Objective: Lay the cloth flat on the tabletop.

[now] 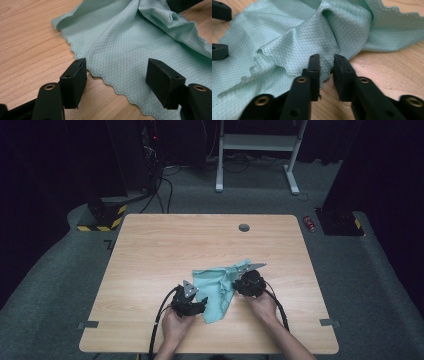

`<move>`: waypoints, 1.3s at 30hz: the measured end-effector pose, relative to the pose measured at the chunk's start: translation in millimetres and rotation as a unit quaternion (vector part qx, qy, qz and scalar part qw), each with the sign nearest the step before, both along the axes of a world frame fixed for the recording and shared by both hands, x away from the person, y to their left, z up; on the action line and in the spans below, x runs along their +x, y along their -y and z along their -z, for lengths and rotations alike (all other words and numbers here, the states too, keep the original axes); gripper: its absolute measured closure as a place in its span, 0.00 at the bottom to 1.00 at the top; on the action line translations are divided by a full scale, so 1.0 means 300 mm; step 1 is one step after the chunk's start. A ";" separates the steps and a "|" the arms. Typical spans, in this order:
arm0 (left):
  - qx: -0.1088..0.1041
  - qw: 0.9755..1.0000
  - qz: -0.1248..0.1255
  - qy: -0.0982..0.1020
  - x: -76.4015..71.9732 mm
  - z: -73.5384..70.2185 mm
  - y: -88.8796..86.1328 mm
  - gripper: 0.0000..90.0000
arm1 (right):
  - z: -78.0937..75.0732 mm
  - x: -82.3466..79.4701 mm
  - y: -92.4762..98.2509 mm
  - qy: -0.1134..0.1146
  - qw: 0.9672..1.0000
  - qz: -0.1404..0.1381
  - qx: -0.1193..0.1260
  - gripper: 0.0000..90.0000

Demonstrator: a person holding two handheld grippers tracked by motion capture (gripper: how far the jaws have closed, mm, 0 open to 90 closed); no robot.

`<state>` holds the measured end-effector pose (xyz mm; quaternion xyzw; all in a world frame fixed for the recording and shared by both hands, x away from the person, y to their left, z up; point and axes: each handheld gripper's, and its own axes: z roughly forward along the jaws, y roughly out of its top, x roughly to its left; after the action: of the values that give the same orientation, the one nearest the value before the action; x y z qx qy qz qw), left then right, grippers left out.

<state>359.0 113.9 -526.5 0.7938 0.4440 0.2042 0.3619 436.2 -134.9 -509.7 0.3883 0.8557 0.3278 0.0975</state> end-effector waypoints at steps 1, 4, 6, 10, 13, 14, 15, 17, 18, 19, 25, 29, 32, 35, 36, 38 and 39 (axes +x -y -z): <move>0.000 1.000 0.000 0.000 0.000 0.000 0.000 0.37 | 0.000 -0.001 -0.003 0.002 1.000 -0.003 -0.003 0.91; 0.000 1.000 0.000 0.000 0.000 0.000 0.000 0.37 | -0.005 -0.010 -0.007 0.012 1.000 -0.007 -0.013 0.99; 0.000 1.000 0.000 0.000 0.000 0.000 0.000 0.37 | -0.013 -0.015 -0.001 0.015 1.000 -0.008 -0.010 1.00; 0.000 1.000 0.000 0.000 0.000 0.000 0.000 0.37 | -0.032 -0.027 0.014 0.020 1.000 -0.011 -0.007 1.00; 0.000 1.000 0.000 0.000 0.000 0.000 0.000 0.37 | -0.042 -0.030 0.025 0.025 1.000 -0.014 -0.006 1.00; 0.000 1.000 0.000 0.000 0.000 0.000 0.000 0.37 | -0.045 -0.034 0.029 0.026 1.000 -0.012 -0.004 1.00; 0.000 1.000 0.000 0.000 0.000 0.000 0.000 0.37 | -0.050 -0.039 0.036 0.026 1.000 -0.013 -0.005 1.00; 0.000 1.000 0.000 0.000 0.000 0.000 0.000 0.37 | -0.057 -0.060 0.053 0.028 1.000 -0.013 -0.003 1.00; 0.000 1.000 0.000 0.000 0.000 0.000 0.000 0.37 | -0.061 -0.074 0.064 0.029 1.000 -0.011 -0.002 1.00; 0.000 1.000 0.000 0.000 0.000 0.000 0.000 0.37 | -0.064 -0.088 0.079 0.030 0.999 -0.012 -0.005 1.00; 0.000 1.000 0.000 0.000 0.000 0.000 0.000 0.37 | -0.062 -0.177 0.193 0.033 0.999 0.002 -0.010 1.00; 0.000 1.000 0.000 0.000 0.000 0.000 0.000 0.37 | -0.043 -0.221 0.263 0.022 0.999 0.021 -0.014 1.00; 0.000 1.000 -0.001 0.000 0.000 0.000 0.000 0.37 | -0.021 -0.236 0.291 0.017 0.999 0.026 -0.022 1.00; -0.004 1.000 -0.005 0.001 -0.003 -0.001 -0.006 0.41 | -0.009 -0.241 0.309 0.009 0.999 0.032 -0.015 0.97; -0.004 1.000 -0.006 0.001 -0.006 -0.004 -0.009 0.44 | -0.011 -0.241 0.312 0.014 0.999 0.034 -0.012 0.94; 0.002 1.000 -0.002 0.007 -0.022 -0.022 -0.012 0.45 | -0.026 -0.249 0.313 0.030 0.999 0.037 -0.003 0.92; 0.000 1.000 0.002 0.010 -0.035 -0.036 -0.012 0.45 | -0.026 -0.249 0.313 0.030 0.999 0.037 -0.003 0.92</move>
<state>348.6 117.5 -515.8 0.7927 0.4386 0.2118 0.3666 361.4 -228.8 -501.8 0.4097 0.8384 0.3327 0.1364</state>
